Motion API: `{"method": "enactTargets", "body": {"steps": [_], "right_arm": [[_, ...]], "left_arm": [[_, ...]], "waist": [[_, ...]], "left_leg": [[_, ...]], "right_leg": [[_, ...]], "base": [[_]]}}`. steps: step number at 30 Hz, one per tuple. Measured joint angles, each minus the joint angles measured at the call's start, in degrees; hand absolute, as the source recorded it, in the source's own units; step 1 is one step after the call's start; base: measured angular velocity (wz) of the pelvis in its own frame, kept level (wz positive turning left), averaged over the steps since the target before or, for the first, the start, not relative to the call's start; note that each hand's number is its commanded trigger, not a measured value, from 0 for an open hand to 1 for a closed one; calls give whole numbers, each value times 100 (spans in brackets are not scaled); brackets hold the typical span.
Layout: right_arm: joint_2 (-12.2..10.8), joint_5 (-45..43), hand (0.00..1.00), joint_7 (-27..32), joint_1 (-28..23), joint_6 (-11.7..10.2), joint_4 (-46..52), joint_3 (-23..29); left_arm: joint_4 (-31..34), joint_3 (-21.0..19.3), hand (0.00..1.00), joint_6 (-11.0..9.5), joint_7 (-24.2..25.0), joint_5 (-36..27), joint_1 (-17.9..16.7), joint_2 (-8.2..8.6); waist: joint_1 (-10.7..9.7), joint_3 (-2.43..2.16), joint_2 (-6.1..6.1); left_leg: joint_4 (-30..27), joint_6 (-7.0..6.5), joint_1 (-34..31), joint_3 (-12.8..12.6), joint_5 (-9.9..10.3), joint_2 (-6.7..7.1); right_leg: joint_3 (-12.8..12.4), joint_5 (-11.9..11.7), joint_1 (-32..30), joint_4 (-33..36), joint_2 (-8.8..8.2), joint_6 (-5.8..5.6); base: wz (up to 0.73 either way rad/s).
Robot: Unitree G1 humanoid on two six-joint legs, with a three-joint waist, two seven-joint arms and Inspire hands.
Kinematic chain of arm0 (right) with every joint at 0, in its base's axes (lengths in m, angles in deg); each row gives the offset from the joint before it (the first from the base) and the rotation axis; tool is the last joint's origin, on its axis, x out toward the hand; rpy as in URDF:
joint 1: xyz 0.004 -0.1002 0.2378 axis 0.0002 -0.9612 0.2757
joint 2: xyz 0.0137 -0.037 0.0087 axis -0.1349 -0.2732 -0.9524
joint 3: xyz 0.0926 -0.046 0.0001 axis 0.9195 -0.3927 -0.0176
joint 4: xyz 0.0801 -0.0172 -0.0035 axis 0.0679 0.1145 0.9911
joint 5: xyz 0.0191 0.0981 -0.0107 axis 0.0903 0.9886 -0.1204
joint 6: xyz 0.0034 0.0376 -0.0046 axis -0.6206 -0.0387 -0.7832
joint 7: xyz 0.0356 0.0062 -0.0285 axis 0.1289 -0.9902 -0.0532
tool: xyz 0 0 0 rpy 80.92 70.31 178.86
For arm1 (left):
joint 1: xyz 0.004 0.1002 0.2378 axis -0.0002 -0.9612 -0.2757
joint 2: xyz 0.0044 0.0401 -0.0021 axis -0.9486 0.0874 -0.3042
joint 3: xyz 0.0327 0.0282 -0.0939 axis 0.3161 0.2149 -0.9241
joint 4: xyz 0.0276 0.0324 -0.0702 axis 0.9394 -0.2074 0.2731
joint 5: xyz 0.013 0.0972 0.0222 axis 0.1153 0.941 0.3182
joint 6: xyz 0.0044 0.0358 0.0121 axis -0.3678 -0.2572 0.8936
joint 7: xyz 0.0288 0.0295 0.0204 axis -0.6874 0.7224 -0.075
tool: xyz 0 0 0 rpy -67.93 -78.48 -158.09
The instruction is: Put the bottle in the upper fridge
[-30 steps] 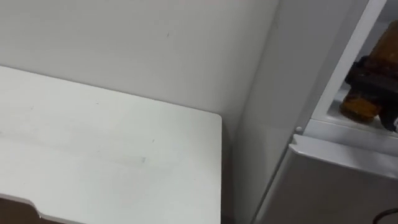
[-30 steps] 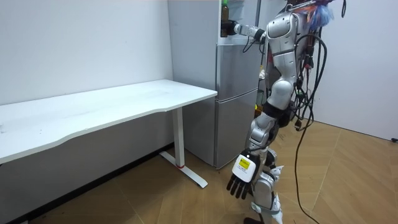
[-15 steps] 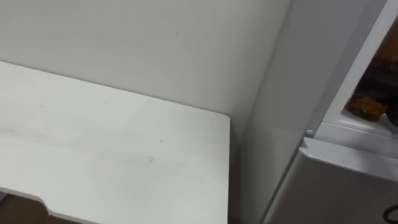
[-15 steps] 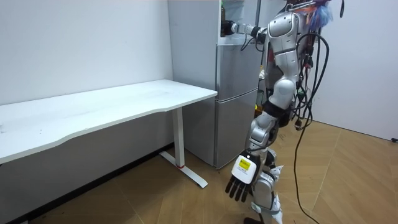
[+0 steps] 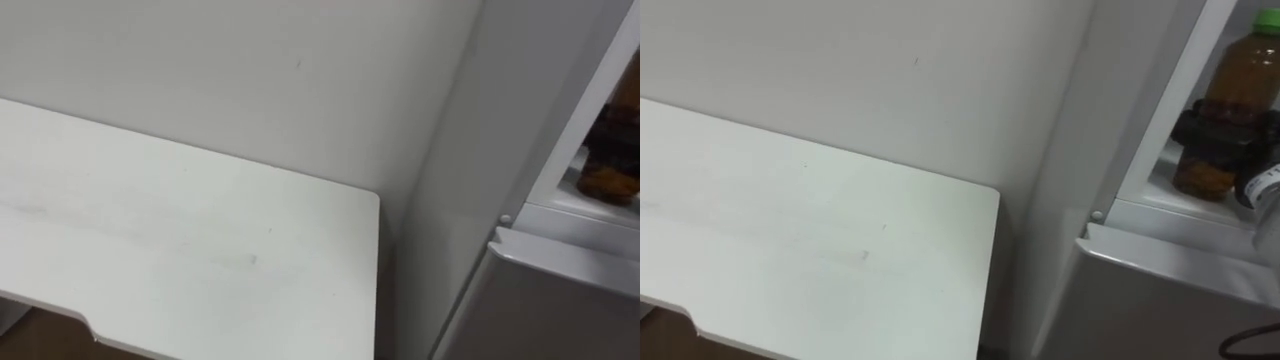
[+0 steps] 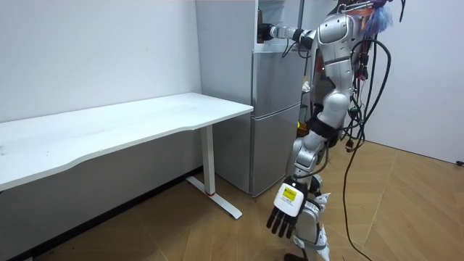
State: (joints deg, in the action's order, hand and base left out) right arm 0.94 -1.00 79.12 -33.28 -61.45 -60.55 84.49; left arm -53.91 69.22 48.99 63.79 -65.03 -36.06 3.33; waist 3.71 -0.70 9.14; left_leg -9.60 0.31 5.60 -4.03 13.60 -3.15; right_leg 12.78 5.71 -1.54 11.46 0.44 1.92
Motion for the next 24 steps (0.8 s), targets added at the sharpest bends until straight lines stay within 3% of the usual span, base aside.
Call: {"method": "enactTargets", "body": {"steps": [21, 22, 23, 24], "right_arm": [[9, -47, 100, -9, 106, -45, -199, 3], [16, -47, 92, -10, 106, -46, -208, 3], [35, -47, 72, -10, 106, -48, -231, 2], [49, -47, 0, -10, 107, -48, -248, 2]], "left_arm": [[-1, -84, 0, -5, 120, -3, 25, 0], [-1, -83, 0, -5, 123, -3, 27, 0], [-1, -83, 0, -5, 125, -3, 32, 0], [-1, -83, 0, -6, 126, -3, 35, 0]], "waist": [[5, 19, -42], [5, 18, -42], [4, 18, -42], [4, 18, -42]], "left_leg": [[13, 1, -2, 38, 1, 1], [13, 1, -3, 52, 1, 1], [12, 1, -3, 91, 1, 1], [12, 1, -3, 97, 1, 1]], "right_leg": [[59, -2, 66, -62, -5, 2], [78, -2, 74, -68, -6, 2], [98, -2, 83, -72, -8, 2], [110, -2, 86, -74, -10, 2]], "base": [[1], [6], [8], [8]]}}
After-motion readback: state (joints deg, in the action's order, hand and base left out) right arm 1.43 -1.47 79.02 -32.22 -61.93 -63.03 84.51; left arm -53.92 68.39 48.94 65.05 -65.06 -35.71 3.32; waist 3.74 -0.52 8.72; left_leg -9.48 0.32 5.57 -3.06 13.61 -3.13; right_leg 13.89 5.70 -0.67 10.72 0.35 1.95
